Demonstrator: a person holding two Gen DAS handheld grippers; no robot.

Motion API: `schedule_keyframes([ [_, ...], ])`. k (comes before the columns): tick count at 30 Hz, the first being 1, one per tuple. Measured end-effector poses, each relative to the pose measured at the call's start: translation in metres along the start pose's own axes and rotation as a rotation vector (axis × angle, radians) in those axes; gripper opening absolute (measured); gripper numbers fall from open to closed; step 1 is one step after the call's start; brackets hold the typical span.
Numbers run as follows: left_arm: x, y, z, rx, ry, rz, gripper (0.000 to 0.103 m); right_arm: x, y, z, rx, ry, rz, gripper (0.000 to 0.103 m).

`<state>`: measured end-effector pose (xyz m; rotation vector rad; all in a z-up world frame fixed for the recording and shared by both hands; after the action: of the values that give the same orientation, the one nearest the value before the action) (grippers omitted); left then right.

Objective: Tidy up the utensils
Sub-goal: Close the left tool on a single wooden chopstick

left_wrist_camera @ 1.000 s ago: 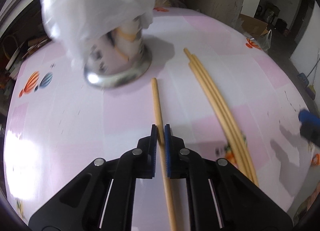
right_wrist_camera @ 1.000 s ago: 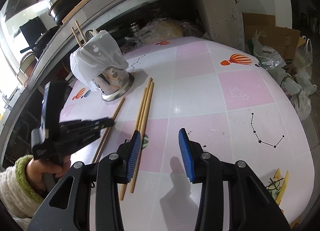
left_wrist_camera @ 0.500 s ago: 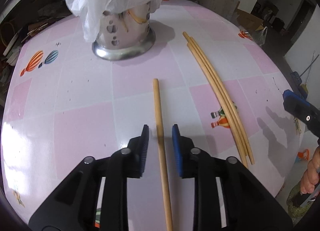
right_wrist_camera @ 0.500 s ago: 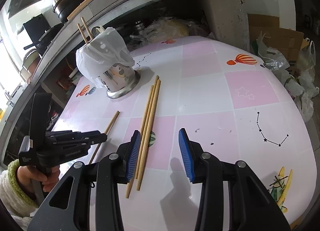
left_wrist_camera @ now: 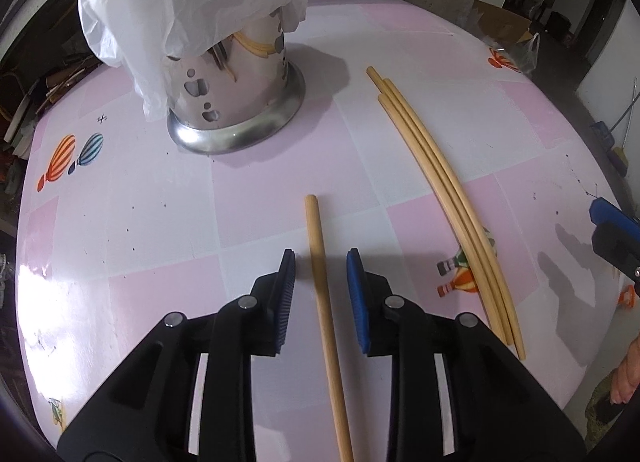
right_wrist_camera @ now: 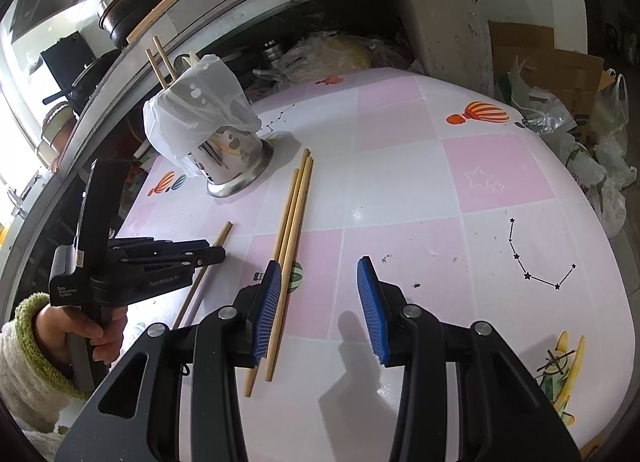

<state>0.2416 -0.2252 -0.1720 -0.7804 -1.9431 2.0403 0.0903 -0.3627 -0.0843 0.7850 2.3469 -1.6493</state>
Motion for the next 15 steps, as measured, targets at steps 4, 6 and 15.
schedule_keyframes([
  [4, -0.003, 0.001, 0.000, -0.019, -0.006, 0.012, 0.011, 0.000, 0.000, 0.001, -0.003, 0.001, 0.000, 0.039],
  [6, -0.004, 0.001, -0.002, -0.024, -0.014, 0.020, 0.006, 0.001, 0.001, 0.001, -0.004, 0.003, -0.003, 0.039],
  [15, 0.000, -0.018, -0.014, 0.032, -0.067, 0.102, 0.005, 0.001, 0.000, 0.001, 0.005, 0.008, -0.004, 0.039],
])
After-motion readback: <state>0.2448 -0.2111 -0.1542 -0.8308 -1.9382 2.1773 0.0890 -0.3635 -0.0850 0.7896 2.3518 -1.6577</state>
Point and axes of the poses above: each gripper's, at about its wrist camera, not at the fingertips, and y roughly the way its jaws point, z to its right, x to its underside, the point moved 7 cm from there along y, roughly the way its jaws point, and after that the axes turned 11 degrees about -z, right-handed, at the moved point
